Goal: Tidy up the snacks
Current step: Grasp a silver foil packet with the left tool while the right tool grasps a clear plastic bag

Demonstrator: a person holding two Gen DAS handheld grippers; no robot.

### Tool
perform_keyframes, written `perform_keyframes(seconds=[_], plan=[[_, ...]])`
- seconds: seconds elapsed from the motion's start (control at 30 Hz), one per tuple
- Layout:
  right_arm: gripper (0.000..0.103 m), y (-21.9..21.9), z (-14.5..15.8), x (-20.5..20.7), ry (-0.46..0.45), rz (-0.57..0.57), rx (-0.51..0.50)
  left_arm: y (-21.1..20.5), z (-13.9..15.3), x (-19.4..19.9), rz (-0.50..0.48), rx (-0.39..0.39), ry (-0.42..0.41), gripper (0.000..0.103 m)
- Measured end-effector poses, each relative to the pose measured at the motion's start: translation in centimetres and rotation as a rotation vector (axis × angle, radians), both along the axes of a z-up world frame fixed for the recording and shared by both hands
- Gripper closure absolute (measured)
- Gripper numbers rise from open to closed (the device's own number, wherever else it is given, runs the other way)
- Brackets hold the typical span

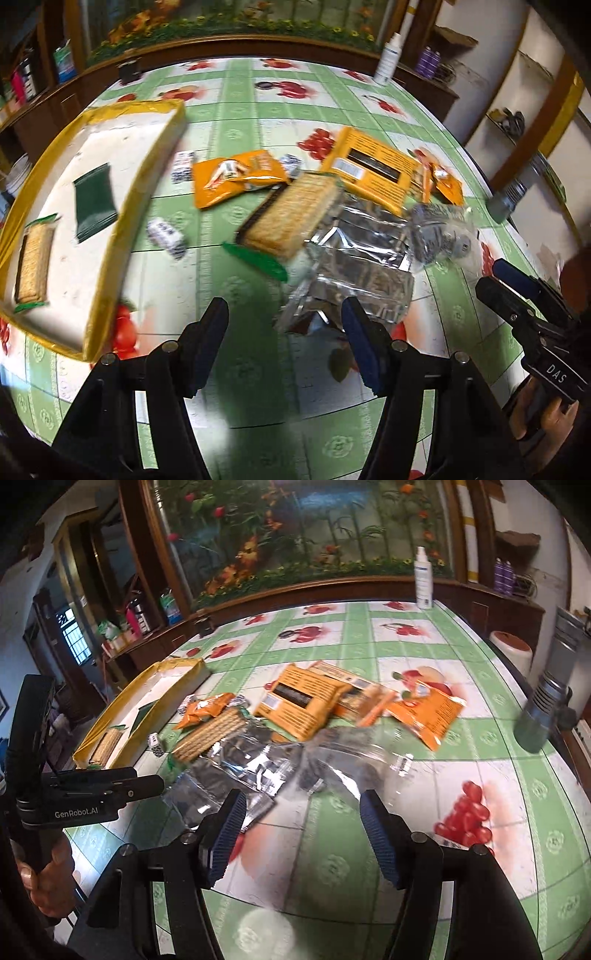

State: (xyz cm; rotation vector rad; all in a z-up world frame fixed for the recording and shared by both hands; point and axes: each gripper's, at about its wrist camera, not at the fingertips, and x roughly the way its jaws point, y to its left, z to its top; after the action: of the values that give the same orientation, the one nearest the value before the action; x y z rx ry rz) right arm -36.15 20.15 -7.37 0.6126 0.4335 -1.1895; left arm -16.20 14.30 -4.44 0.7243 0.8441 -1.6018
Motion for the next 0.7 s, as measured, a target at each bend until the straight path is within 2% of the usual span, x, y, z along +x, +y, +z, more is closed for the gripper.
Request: perform_keyframes(seconds=[0.13, 0.33, 0.43, 0.63, 0.7], plan=[[0.030, 0.6, -0.2, -1.3, -0.013, -0.025, 0.002, -0.5, -0.5, -1.6, -0.042, 0.010, -0.047, 0.041], [0.024, 0.5, 0.5, -1.6, -0.031, -0.025, -0.012, -0.6, -0.2, -2.0, -0.054, -0.001, -0.030, 0.040], [0.023, -0.5, 0.7, -1.0, -0.002, -0.034, -0.010, -1.2, -0.4, -2.3, -0.072, 0.006, -0.015, 0.038], [0.021, -2.9, 0.1, 0.4, 0.070, -0.050, 0.011, -1.4, -0.9, -3.9, -0.134, 0.005, -0.049, 0.034], [0.021, -3.6, -0.3, 0.3, 0.063, -0.038, 0.028, -1.5, -0.9, -4.2, -0.149, 0.005, -0.047, 0.032]])
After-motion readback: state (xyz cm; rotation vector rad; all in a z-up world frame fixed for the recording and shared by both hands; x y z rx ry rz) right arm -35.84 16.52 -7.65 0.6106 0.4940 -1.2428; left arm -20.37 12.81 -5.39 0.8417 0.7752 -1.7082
